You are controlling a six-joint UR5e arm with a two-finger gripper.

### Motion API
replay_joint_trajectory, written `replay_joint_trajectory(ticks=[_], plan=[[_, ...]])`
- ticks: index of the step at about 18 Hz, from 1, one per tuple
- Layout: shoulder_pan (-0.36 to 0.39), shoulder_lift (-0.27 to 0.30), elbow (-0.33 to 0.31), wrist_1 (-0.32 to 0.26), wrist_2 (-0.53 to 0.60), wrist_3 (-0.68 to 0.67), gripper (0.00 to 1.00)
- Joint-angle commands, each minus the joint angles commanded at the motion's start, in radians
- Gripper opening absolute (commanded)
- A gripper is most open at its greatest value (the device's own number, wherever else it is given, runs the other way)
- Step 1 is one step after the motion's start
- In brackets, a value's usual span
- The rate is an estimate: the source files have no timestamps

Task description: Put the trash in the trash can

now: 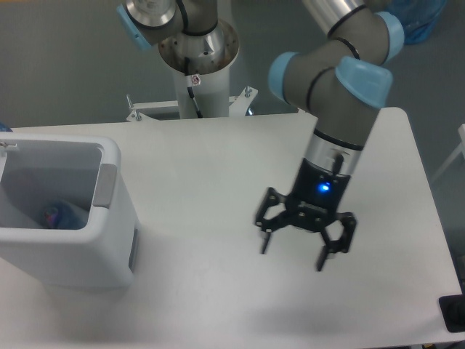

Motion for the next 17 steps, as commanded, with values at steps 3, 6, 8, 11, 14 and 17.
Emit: replay_joint_trajectory(ticks=[3,6,8,11,14,17], plan=[[-0.006,0.000,0.011,-0.048,0.191,0.034,1.00],[-0.014,0.002,0.014,-0.091,0.296,0.141,1.00],[-0.015,0.003,0.035,-0.126,0.312,0.170,1.00],[-0.024,0.002,0.048,-0.190,0.402,0.282,1.00],[-0.054,0.011,0.043,-0.200,0.474,0.321,1.00],[-0.054,0.014,0.035,-0.198,0.474,0.322,1.00]])
